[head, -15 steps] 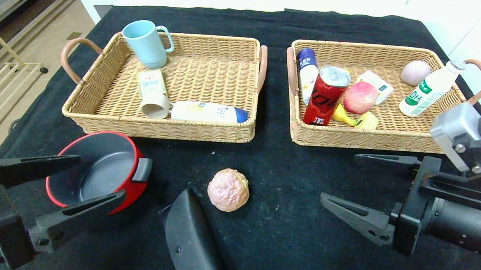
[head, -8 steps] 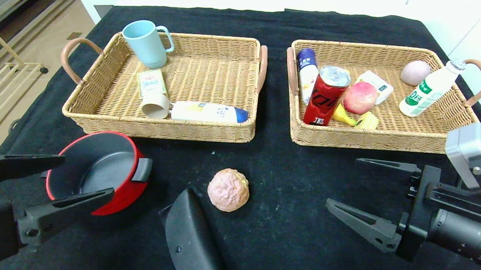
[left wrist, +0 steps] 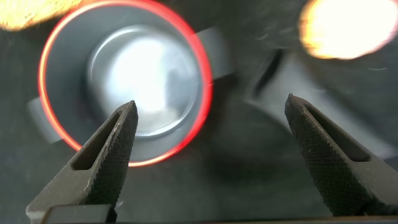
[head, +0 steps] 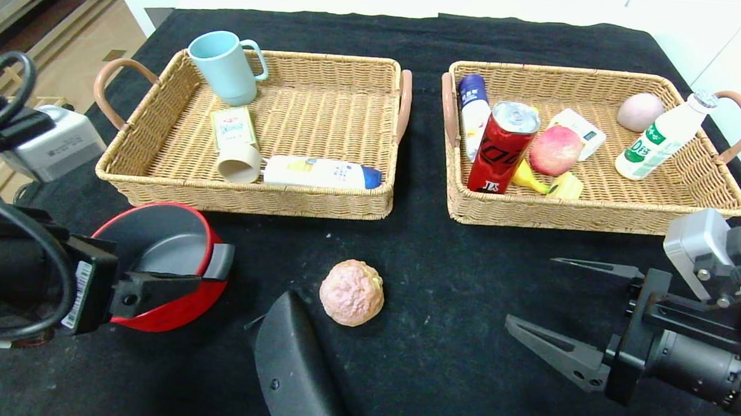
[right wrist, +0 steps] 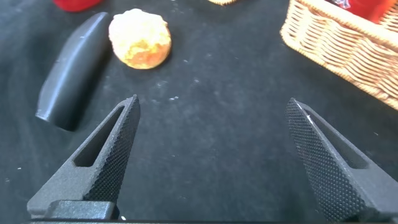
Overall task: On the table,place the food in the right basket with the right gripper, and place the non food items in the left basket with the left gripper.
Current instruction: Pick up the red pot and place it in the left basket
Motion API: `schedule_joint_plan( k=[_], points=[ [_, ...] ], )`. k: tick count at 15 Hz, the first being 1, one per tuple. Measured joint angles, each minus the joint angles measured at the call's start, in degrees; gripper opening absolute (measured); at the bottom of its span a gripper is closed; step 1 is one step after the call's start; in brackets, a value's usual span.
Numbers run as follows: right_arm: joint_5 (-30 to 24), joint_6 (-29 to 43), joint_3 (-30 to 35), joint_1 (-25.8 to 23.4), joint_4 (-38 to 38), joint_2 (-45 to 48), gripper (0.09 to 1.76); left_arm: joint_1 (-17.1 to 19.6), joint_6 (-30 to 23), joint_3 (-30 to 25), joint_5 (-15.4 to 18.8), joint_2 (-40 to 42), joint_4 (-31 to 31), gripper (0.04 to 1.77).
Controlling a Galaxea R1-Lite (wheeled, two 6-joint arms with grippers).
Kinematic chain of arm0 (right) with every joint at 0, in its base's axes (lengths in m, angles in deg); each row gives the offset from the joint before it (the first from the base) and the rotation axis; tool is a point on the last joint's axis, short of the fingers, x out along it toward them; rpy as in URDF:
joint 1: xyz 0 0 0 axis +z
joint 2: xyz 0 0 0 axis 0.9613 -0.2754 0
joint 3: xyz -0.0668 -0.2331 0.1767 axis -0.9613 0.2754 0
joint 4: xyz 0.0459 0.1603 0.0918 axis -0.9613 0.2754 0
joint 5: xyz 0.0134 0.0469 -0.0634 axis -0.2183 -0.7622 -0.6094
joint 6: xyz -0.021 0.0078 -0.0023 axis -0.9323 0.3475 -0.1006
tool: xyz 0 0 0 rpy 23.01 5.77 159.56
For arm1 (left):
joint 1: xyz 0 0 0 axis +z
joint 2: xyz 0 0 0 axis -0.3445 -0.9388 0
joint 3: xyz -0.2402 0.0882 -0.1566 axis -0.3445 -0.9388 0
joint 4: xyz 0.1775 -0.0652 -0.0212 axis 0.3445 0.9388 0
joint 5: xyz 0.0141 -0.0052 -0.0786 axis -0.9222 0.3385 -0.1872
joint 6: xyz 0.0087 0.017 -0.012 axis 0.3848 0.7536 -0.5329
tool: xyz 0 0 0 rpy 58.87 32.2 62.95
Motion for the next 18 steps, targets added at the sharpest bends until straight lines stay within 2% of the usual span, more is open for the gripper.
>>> schedule_joint_plan(
  k=[2,5,16,18],
  points=[
    [0.00,0.02,0.02,-0.27,0.02,0.02,1.70,0.06,-0.33,1.57,-1.11,-3.17,3.04,1.72],
    [0.06,-0.07,0.68,0.12,-0.05,0.02,1.70,0.06,-0.41,1.13,-1.06,-5.58,3.39,1.72],
    [0.13,-0.24,0.74,-0.33,-0.05,-0.22,1.71,2.00,-1.62,-2.32,-1.35,-10.69,2.24,1.72],
    [0.15,-0.30,0.85,-0.30,-0.02,-0.30,1.71,2.62,-1.78,-2.36,-1.19,-11.41,0.11,1.72]
  ],
)
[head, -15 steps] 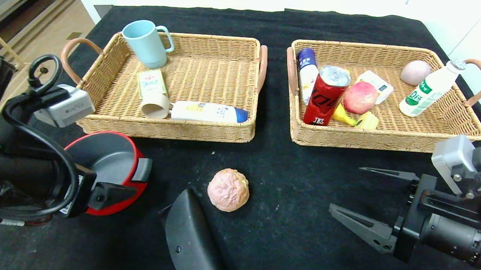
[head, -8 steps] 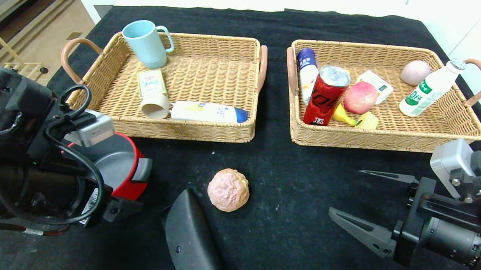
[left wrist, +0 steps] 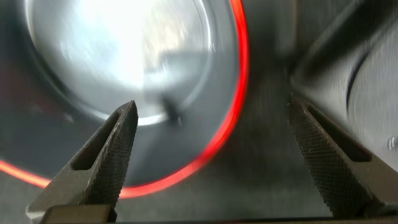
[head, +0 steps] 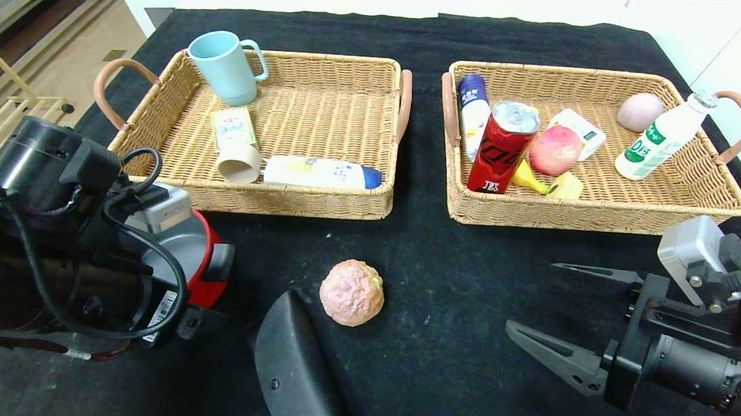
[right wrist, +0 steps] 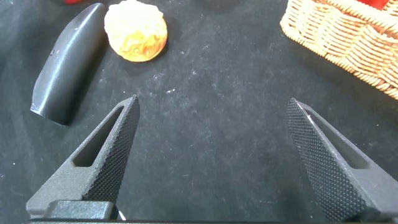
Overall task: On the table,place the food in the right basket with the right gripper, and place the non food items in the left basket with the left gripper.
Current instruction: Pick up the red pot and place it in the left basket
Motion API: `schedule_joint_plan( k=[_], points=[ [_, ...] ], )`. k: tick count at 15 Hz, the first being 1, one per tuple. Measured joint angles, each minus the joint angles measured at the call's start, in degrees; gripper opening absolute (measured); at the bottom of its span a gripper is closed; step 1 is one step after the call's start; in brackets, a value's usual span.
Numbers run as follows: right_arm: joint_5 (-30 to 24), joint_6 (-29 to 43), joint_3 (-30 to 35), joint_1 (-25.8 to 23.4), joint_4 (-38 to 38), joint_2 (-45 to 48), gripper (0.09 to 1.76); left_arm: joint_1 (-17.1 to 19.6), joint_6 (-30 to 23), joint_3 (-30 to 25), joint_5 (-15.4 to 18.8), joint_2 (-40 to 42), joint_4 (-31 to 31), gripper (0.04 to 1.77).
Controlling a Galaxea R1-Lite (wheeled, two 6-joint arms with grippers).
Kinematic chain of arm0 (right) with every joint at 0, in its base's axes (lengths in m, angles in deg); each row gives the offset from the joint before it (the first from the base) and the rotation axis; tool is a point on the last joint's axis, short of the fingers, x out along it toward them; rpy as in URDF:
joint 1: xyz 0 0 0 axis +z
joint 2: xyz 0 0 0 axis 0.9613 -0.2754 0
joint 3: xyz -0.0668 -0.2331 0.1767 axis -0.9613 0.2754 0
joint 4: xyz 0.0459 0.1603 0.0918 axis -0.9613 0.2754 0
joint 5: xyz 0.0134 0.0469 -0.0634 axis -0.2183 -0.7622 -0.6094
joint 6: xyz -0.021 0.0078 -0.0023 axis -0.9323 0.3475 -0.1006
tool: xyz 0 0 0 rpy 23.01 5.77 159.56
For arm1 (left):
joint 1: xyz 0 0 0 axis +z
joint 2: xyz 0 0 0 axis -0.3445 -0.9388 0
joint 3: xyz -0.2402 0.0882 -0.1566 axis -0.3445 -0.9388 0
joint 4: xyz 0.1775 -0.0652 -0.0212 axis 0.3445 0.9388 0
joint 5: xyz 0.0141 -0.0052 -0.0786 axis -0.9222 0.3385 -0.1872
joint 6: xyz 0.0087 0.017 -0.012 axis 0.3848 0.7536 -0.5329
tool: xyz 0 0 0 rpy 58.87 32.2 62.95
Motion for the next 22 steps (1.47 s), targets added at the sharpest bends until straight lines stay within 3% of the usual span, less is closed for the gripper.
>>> schedule_joint_plan(
  k=[3,6,9,10,11,22],
  points=[
    [0.02,0.00,0.07,0.01,0.02,-0.24,1.71,0.91,0.07,-0.68,0.09,-0.88,-1.68,1.66],
    [0.00,0.00,0.05,-0.02,0.02,-0.35,1.71,1.08,0.16,-1.22,0.13,-1.10,-1.78,1.16],
    [0.00,-0.05,0.07,-0.02,0.05,-0.63,1.71,1.11,0.11,-2.01,0.17,-1.01,-1.79,0.82],
    [0.02,-0.07,0.09,-0.02,0.07,-0.72,1.71,1.11,0.07,-2.26,0.15,-0.99,-1.84,0.64],
    [0.02,-0.11,0.11,0.00,0.02,-0.78,1.71,1.08,0.10,-2.27,0.02,-0.94,-2.26,0.19],
    [0.00,-0.20,0.11,0.00,-0.02,-1.38,1.71,1.07,0.00,-2.78,0.06,-0.85,-1.99,0.19]
  ],
)
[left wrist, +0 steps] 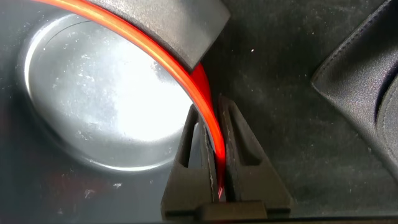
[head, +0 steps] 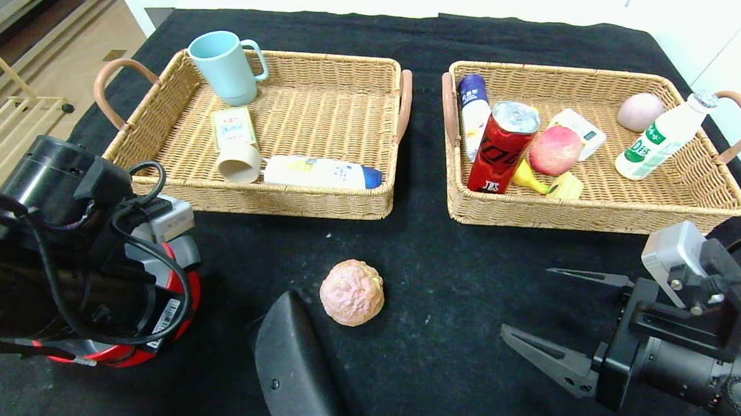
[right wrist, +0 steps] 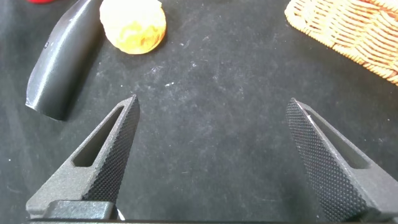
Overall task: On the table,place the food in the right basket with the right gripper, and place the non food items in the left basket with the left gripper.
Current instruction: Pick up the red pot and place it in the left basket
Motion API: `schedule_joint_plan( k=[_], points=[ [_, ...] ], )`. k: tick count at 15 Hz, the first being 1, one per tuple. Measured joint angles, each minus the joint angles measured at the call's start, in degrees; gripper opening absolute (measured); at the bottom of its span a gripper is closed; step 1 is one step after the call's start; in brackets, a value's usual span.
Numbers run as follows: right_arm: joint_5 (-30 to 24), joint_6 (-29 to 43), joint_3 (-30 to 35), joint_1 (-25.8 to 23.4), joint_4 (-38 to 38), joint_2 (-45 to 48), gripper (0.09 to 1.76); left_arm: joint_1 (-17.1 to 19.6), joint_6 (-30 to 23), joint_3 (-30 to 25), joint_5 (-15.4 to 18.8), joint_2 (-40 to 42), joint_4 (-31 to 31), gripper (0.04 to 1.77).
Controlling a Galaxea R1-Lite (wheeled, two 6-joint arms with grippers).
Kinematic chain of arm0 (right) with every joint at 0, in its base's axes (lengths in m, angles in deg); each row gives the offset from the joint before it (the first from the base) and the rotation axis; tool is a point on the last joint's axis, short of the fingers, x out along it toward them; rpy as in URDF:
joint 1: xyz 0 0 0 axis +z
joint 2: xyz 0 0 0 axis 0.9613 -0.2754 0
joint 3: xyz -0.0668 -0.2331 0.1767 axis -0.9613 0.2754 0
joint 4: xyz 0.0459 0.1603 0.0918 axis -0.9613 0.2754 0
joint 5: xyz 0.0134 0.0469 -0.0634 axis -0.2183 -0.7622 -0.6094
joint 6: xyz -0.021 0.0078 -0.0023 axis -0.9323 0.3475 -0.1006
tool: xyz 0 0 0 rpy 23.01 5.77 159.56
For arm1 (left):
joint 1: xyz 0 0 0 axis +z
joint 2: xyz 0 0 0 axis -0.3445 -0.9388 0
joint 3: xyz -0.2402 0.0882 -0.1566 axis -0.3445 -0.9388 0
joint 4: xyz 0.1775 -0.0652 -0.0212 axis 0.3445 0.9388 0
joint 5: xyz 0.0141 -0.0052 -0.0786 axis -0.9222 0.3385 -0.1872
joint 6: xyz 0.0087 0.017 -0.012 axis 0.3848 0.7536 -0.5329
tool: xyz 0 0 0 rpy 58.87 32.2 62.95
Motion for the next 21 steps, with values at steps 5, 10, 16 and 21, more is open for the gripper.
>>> schedule_joint_plan(
  k=[5,10,16,21],
  points=[
    [0.02,-0.07,0.09,0.04,-0.01,0.00,1.71,-0.02,0.22,-0.04,-0.06,0.41,0.50,0.19],
    [-0.04,-0.02,0.29,0.12,-0.01,0.00,1.71,-0.60,1.01,1.62,-0.13,4.83,2.35,0.19],
    [0.00,-0.46,0.82,0.85,0.00,0.28,1.71,-0.90,2.52,7.80,-2.49,9.24,3.75,0.19],
    [-0.01,-0.46,0.88,0.91,-0.01,0.46,1.71,-3.96,4.57,16.94,-7.78,5.68,4.14,0.19]
  ],
)
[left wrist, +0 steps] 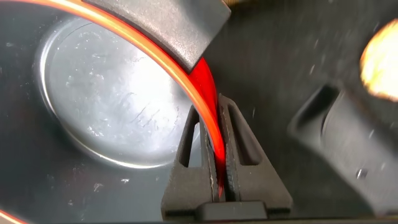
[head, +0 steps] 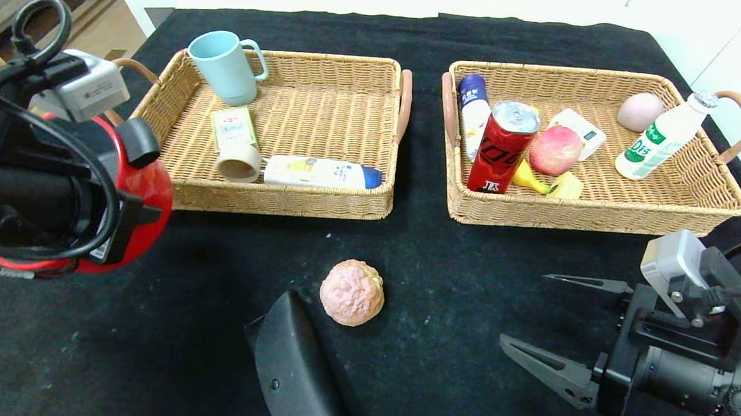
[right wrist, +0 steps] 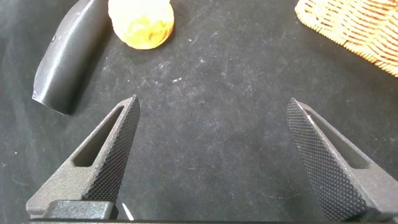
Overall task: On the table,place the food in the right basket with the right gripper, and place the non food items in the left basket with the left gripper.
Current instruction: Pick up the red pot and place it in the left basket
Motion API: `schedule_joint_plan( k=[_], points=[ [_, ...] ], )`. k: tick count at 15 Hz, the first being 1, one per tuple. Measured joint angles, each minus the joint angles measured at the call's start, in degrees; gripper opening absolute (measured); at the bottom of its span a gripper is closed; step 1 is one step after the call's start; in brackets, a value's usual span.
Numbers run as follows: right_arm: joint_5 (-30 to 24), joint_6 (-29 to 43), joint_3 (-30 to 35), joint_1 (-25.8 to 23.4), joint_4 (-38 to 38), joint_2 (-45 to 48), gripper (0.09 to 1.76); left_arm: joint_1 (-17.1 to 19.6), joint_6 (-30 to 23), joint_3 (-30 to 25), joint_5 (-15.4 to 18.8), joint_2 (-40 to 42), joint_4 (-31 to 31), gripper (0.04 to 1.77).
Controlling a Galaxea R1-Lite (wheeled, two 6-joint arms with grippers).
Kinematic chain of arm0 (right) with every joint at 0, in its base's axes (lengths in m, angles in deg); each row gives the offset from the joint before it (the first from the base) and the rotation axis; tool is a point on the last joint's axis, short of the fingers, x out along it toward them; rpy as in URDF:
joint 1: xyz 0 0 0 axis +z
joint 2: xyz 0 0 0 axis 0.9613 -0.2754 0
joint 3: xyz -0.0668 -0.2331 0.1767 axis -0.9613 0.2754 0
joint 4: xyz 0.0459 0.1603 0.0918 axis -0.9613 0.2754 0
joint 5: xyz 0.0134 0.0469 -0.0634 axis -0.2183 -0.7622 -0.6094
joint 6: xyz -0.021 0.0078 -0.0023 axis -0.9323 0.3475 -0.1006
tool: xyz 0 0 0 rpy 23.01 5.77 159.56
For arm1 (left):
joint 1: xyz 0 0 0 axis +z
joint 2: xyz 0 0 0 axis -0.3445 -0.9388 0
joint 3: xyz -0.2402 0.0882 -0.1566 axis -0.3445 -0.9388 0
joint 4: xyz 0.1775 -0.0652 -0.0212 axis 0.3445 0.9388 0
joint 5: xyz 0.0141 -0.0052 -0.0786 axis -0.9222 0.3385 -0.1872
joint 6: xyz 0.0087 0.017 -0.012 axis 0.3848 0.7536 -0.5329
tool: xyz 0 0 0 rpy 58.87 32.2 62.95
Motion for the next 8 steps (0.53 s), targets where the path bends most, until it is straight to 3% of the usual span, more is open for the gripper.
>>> schedule_joint_plan(
  k=[8],
  points=[
    [-0.05,0.02,-0.35,-0.68,0.01,0.96,1.71,-4.85,3.77,21.15,-2.78,-13.34,3.00,0.19]
  ],
)
